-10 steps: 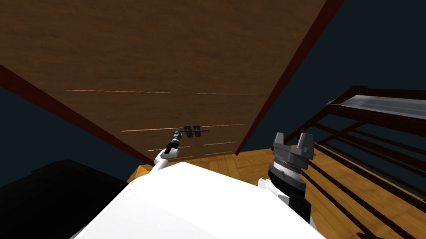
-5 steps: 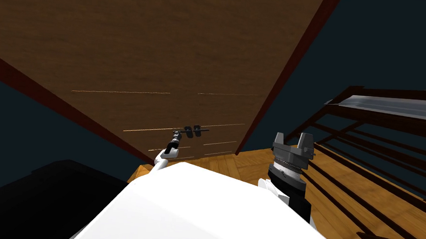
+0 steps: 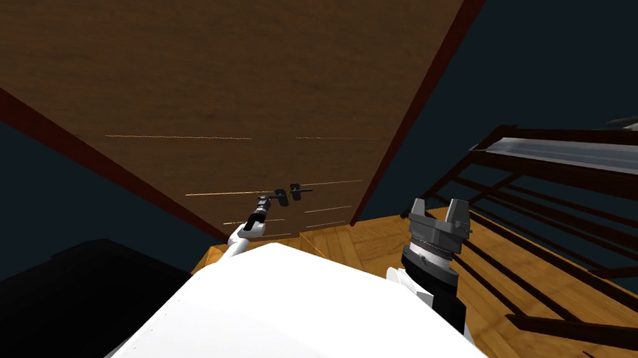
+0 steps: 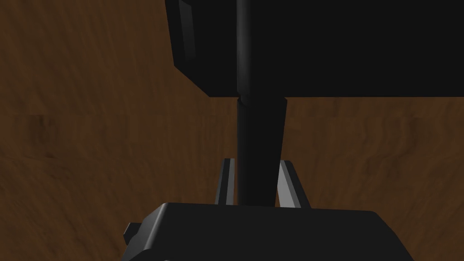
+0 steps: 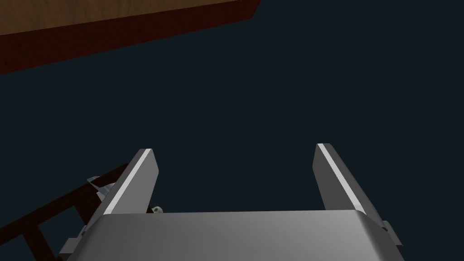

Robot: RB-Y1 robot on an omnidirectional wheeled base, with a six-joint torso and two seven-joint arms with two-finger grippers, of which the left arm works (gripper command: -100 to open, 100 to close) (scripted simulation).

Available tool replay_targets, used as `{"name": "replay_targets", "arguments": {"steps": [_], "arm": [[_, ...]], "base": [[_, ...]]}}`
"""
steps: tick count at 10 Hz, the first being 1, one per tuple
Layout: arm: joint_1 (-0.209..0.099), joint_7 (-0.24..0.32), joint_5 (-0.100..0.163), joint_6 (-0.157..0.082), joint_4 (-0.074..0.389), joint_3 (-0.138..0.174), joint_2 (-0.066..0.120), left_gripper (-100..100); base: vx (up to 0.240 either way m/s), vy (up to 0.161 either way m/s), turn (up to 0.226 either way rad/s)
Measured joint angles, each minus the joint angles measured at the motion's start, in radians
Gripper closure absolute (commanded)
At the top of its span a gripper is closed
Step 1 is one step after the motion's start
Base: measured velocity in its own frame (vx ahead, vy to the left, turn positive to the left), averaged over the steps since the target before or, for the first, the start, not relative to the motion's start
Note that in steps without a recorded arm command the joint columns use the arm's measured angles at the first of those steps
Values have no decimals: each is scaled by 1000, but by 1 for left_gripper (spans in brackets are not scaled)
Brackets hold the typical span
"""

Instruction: Pull the door open

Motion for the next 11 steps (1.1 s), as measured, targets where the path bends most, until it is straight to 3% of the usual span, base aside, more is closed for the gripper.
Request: {"name": "replay_targets", "arguments": {"steps": [4,7,8,11], "arm": [[29,41,1,-1,-23,-48,32,100],[30,68,0,-9,-18,-89,51,100],[31,69,-1,-9,-17,-92,51,100],[52,90,1,-23,-38,-107,75,100]], "base": [[-244,35,-163],[-146,62,-83],[-154,24,-128],[-185,33,-107]]}}
